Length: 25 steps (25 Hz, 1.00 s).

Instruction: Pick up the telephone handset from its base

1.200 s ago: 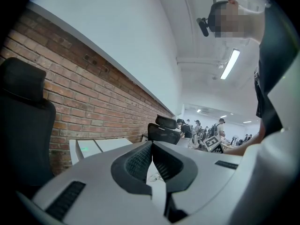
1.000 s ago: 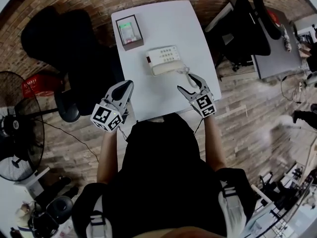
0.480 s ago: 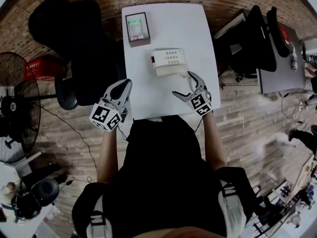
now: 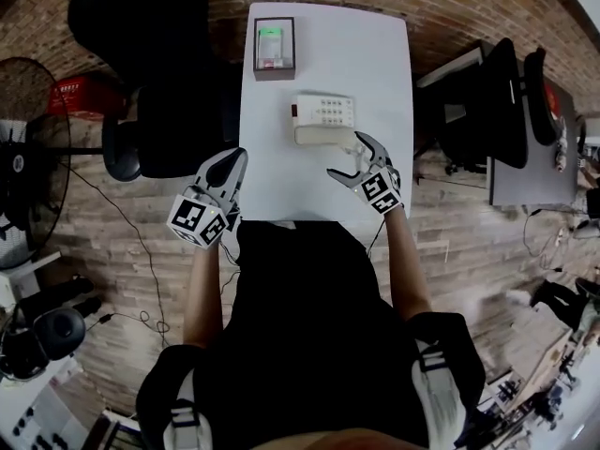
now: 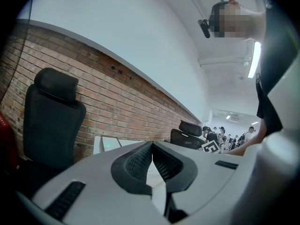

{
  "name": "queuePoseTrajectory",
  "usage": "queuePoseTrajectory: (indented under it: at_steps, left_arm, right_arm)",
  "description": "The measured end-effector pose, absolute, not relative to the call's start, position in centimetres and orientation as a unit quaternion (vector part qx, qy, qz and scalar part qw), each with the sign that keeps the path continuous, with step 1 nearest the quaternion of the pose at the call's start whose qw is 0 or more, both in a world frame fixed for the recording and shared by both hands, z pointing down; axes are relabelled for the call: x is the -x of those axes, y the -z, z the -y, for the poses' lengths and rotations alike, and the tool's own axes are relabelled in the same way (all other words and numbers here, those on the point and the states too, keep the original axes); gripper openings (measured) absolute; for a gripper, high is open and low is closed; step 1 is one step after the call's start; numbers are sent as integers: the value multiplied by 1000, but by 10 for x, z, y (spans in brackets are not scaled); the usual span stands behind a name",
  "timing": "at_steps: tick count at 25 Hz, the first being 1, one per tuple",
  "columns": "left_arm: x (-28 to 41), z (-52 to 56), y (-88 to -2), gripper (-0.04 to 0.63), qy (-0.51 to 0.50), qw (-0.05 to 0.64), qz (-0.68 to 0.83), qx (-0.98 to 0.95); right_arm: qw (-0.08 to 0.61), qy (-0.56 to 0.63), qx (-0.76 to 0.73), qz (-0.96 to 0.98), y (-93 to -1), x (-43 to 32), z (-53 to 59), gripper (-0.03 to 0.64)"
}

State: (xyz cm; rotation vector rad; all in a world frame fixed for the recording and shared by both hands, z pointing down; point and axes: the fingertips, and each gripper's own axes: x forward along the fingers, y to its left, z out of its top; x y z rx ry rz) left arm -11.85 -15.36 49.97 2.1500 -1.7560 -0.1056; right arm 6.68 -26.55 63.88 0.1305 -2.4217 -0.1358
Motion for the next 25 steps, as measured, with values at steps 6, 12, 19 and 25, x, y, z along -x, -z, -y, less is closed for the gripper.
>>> queuePoseTrajectory:
  at_steps: [6, 12, 19, 25]
  left_arm:
    - [118, 147, -505, 18, 36, 188, 649, -737]
    - [118, 138, -506, 18, 35, 191, 672, -714]
    - [113, 125, -510, 18, 35, 199, 697, -688]
    - [106, 116, -511, 18, 29, 200, 712, -673]
  right_arm:
    - [370, 66, -4, 927, -655, -63, 276, 492]
    - [392, 74, 41, 916, -674, -60, 282, 492]
    - [411, 95, 88, 902, -695, -59, 285, 492]
    - [422, 115, 121, 891, -710, -55, 290, 492]
